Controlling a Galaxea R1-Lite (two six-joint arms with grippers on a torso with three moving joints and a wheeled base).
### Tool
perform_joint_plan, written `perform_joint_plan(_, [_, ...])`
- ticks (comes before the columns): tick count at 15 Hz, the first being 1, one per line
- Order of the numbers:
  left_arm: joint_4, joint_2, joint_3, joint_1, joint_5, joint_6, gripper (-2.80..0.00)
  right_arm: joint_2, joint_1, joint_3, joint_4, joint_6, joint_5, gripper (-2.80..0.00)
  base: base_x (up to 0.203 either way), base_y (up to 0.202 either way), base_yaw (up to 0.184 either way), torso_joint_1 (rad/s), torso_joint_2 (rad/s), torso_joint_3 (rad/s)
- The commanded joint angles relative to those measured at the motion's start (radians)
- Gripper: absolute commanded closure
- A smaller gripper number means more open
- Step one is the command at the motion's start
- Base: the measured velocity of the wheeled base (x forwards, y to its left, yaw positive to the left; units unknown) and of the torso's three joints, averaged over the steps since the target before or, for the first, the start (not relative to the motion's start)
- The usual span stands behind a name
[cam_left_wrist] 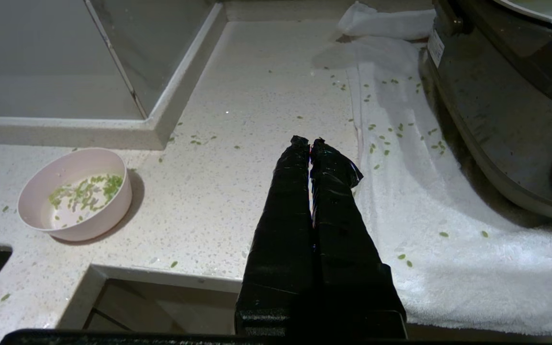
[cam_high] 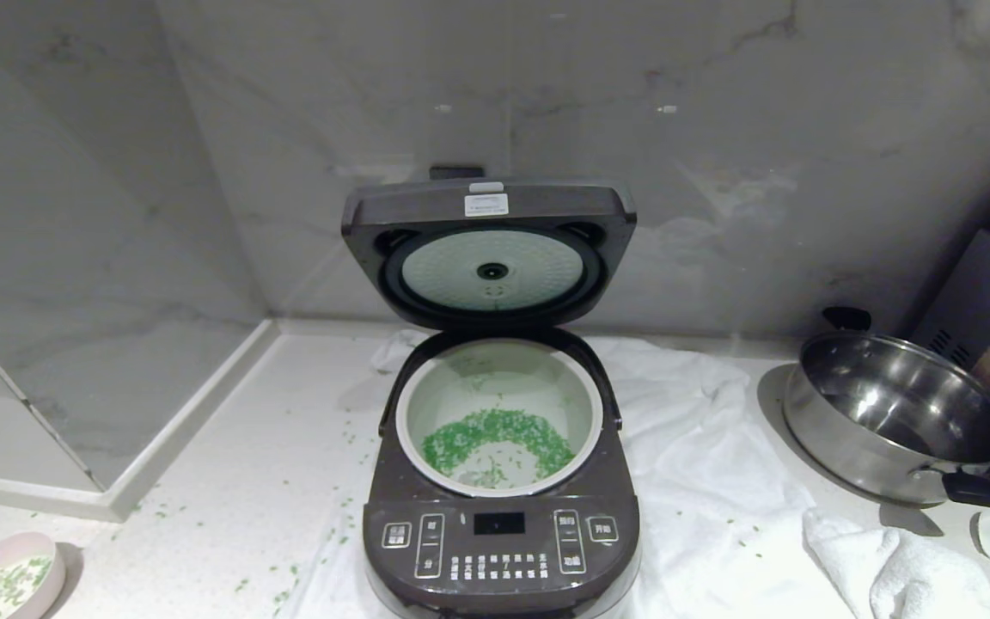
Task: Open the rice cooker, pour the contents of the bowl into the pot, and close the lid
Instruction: Pour the water from the bowl into the rice cooker
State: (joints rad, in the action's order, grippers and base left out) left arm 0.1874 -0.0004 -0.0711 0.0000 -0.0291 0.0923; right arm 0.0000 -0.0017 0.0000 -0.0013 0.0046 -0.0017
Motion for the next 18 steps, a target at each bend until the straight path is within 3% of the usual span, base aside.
perform_joint_plan(1, [0.001, -0.002, 0.0, 0.0, 0.0, 0.0, 0.0, 0.0, 0.0, 0.002, 0.0, 0.0, 0.0, 0.0, 0.0, 0.0, 0.0, 0.0, 0.0, 0.0])
perform_joint_plan(5, [0.001, -0.003, -0.001, 0.0, 0.001, -0.003, 0.0, 0.0, 0.0, 0.002, 0.0, 0.0, 0.0, 0.0, 0.0, 0.0, 0.0, 0.0, 0.0, 0.0])
perform_joint_plan(8, [0.001, -0.002, -0.001, -0.002, 0.003, -0.068, 0.0, 0.0, 0.0, 0.002, 0.0, 0.0, 0.0, 0.0, 0.0, 0.0, 0.0, 0.0, 0.0, 0.0])
perform_joint_plan(18, [0.001, -0.003, -0.001, -0.002, 0.002, -0.058, 0.0, 0.0, 0.0, 0.002, 0.0, 0.0, 0.0, 0.0, 0.0, 0.0, 0.0, 0.0, 0.0, 0.0])
